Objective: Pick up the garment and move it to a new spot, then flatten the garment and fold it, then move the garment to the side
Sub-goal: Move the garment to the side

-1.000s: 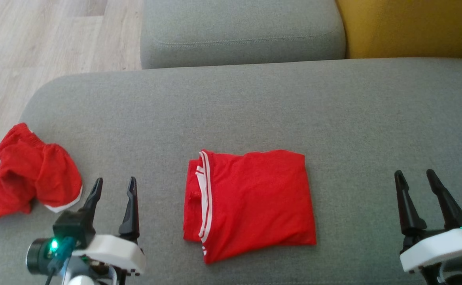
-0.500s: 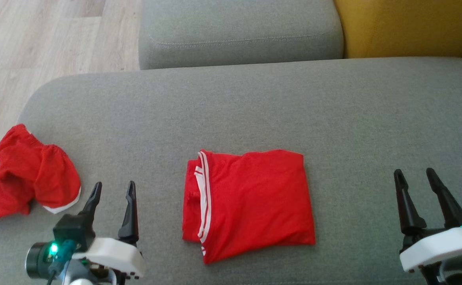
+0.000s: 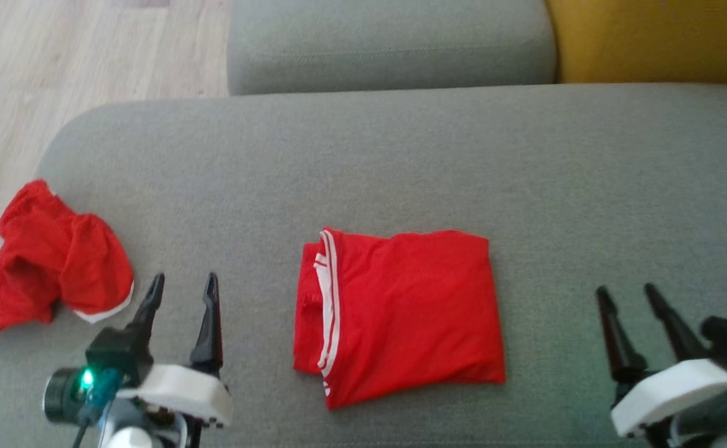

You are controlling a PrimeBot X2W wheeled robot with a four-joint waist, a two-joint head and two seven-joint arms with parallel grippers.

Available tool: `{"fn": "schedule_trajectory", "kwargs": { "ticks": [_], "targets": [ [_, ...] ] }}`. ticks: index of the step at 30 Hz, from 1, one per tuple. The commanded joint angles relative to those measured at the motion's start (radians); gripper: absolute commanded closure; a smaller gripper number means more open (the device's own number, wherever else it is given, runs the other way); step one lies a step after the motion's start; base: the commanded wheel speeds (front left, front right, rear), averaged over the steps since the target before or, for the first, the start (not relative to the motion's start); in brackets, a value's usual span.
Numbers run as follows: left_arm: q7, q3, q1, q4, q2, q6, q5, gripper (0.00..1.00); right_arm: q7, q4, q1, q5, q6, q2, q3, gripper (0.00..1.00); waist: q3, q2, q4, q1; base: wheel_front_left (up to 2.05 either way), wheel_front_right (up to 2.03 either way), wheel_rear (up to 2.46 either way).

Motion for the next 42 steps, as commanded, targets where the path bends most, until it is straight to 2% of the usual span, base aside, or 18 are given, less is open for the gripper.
{"fn": "schedule_trajectory", "kwargs": {
  "ticks": [1,6,10,19,20,21,22,27,32,37,42],
  "targets": [
    [-0.015,0.044,-0.086,-0.039,0.017,0.0,0.009,0.0,0.003,-0.013,-0.067,0.003,-0.001,-0.028,0.033,0.0,0.033,0.0,0.023,0.0,0.0,0.0,0.0],
    [-0.034,0.044,-0.138,-0.048,0.003,-0.006,0.021,0.0,0.002,0.097,-0.137,0.01,-0.001,-0.035,0.097,0.0,0.112,0.0,0.074,0.0,0.0,0.0,0.0],
    [-0.05,0.051,-0.176,-0.04,-0.009,-0.011,0.028,0.0,-0.008,0.211,-0.203,0.02,-0.001,-0.016,0.136,0.0,0.159,0.0,0.109,0.0,0.0,0.0,0.0],
    [-0.07,0.05,-0.218,-0.021,-0.038,-0.03,0.043,0.0,0.022,0.411,-0.264,0.019,-0.001,0.008,0.169,0.0,0.197,0.0,0.163,0.0,0.0,0.0,0.0],
    [-0.072,0.051,-0.219,-0.02,-0.04,-0.032,0.045,0.0,0.035,0.424,-0.266,0.023,-0.001,0.008,0.175,0.05,0.198,0.0,0.166,0.0,0.0,0.0,0.0],
    [-0.073,0.052,-0.22,-0.018,-0.042,-0.033,0.047,0.0,0.043,0.431,-0.269,0.029,-0.001,0.009,0.181,0.55,0.199,0.0,0.168,0.0,0.0,0.0,0.0],
    [-0.074,0.054,-0.22,-0.016,-0.044,-0.035,0.049,0.0,0.048,0.435,-0.271,0.036,-0.001,0.01,0.184,1.0,0.2,0.0,0.17,0.0,0.0,0.0,0.0],
    [-0.077,0.066,-0.217,-0.011,-0.052,-0.041,0.061,0.0,0.044,0.416,-0.28,0.047,-0.001,0.004,0.19,1.0,0.194,0.0,0.166,0.0,0.0,0.0,0.0],
    [-0.077,0.079,-0.206,-0.025,-0.053,-0.049,0.083,0.0,0.024,0.36,-0.274,0.053,-0.001,-0.017,0.203,1.0,0.174,0.0,0.131,0.0,0.0,0.0,0.0],
    [-0.078,0.089,-0.192,-0.039,-0.052,-0.059,0.097,0.0,0.028,0.308,-0.282,0.055,-0.001,-0.056,0.217,1.0,0.165,0.0,0.055,0.0,0.0,0.0,0.0],
    [-0.078,0.081,-0.201,-0.053,-0.059,-0.079,0.106,0.0,0.045,0.287,-0.344,0.058,-0.001,-0.142,0.223,1.0,0.182,0.0,-0.046,0.0,0.0,0.0,0.0]
  ]
}}
